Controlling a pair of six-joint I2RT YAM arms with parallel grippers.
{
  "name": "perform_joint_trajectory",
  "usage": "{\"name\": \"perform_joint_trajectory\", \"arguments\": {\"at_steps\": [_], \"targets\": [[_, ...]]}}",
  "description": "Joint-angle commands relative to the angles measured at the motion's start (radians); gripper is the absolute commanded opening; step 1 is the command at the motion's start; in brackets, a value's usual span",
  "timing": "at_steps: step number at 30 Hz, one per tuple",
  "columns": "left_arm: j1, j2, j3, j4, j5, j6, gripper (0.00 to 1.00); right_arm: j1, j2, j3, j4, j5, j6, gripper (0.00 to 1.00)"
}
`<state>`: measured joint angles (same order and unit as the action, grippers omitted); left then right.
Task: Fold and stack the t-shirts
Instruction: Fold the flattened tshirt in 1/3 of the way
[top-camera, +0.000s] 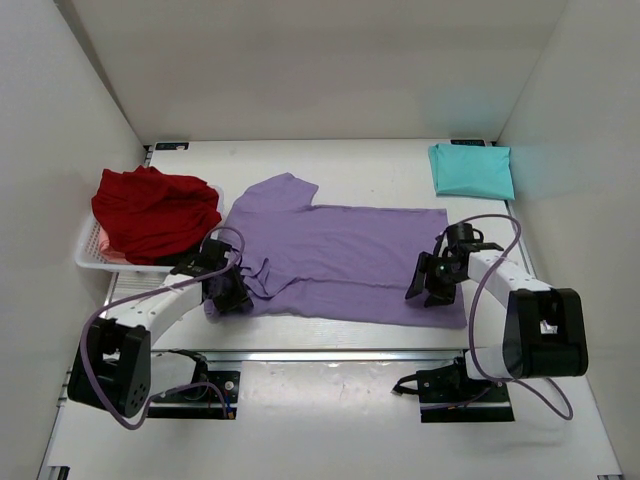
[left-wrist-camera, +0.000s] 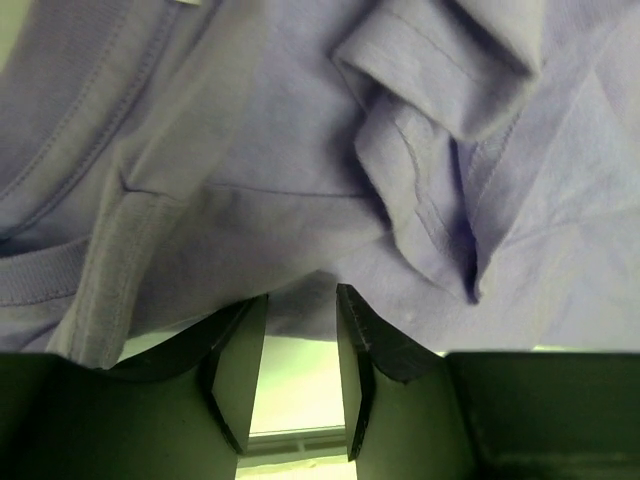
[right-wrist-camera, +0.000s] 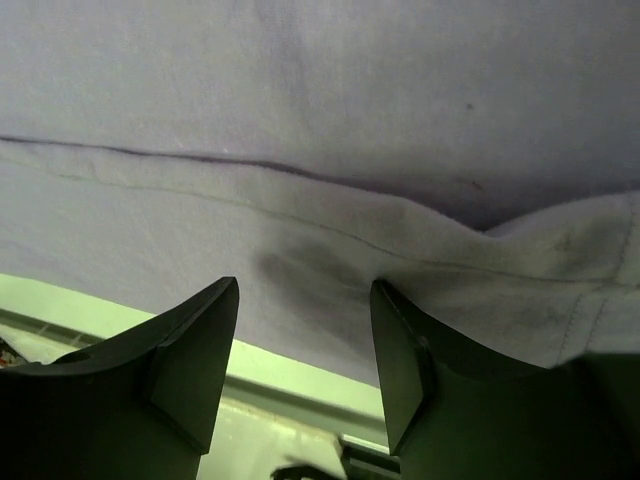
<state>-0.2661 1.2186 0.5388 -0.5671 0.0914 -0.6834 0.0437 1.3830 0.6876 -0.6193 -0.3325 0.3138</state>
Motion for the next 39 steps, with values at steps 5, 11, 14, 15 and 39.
{"name": "perform_joint_trajectory", "arguments": {"at_steps": [5,11,14,15,39], "targets": [[-0.004,-0.011,-0.025,-0.303,-0.016,0.018,0.46,-0.041,-0.01,0.013,-0.224,0.043,-0.028,0.55],[0.027,-0.079,0.201,-0.427,0.03,0.018,0.46,-0.162,-0.142,0.107,-0.336,0.079,-0.056,0.53],[0.01,-0.036,0.35,-0.438,0.051,0.022,0.46,-0.183,-0.144,0.188,-0.343,0.098,-0.07,0.54],[0.007,-0.006,0.401,-0.435,0.05,0.027,0.46,-0.171,-0.133,0.202,-0.312,0.086,-0.067,0.54],[0.088,0.981,1.647,-0.477,-0.025,0.162,0.52,-0.103,0.287,0.279,-0.237,0.181,-0.065,0.55]]}}
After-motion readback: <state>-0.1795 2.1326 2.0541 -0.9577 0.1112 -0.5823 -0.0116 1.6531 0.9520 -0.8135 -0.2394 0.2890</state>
